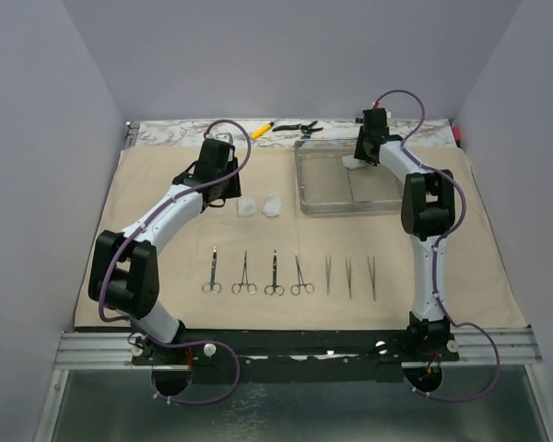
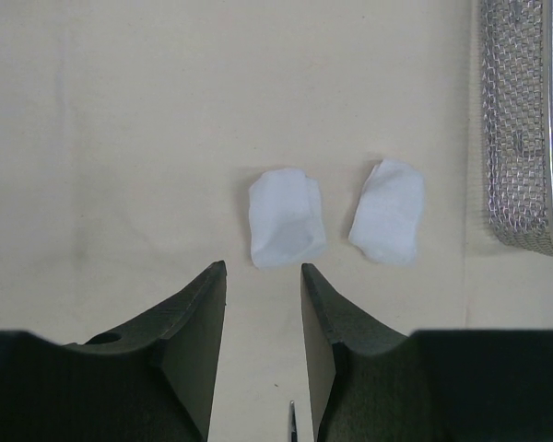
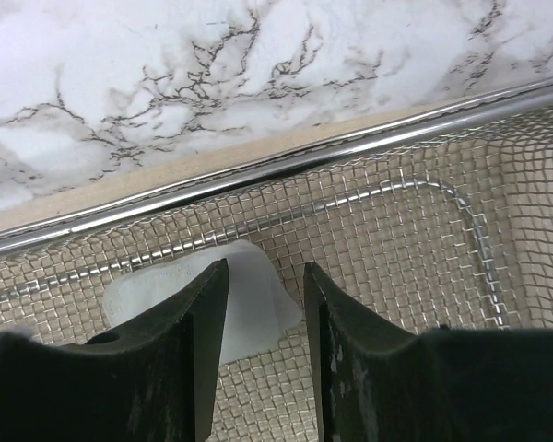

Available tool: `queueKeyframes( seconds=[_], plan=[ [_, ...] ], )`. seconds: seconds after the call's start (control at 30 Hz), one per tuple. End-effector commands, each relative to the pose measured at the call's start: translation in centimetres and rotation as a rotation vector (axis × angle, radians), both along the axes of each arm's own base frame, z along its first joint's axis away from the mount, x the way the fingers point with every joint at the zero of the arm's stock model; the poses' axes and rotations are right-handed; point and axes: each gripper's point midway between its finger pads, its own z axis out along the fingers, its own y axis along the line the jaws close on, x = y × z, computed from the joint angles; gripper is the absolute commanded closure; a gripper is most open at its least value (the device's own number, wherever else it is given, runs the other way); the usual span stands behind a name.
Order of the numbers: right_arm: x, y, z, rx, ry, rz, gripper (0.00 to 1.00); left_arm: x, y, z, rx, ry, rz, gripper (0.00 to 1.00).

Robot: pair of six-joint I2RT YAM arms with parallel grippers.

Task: Open and lay out the surgical kit
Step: Pick up the medical item from the container.

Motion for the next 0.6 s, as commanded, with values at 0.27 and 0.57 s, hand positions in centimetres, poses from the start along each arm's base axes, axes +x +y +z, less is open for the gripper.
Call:
queueKeyframes(
  seconds=[0.27,0.57],
  plan=[
    [-3.3,0.8,-5.3,0.200,0.157,0.004,0.69,0.5,-0.1,1.1,-0.011,-0.042,0.017,0.61],
    [-2.1,1.1,1.1,0.229,0.016,0.038,0.96,0.2,0.6,3.6,-0.013,-0.100,0.041,0.61]
  ],
)
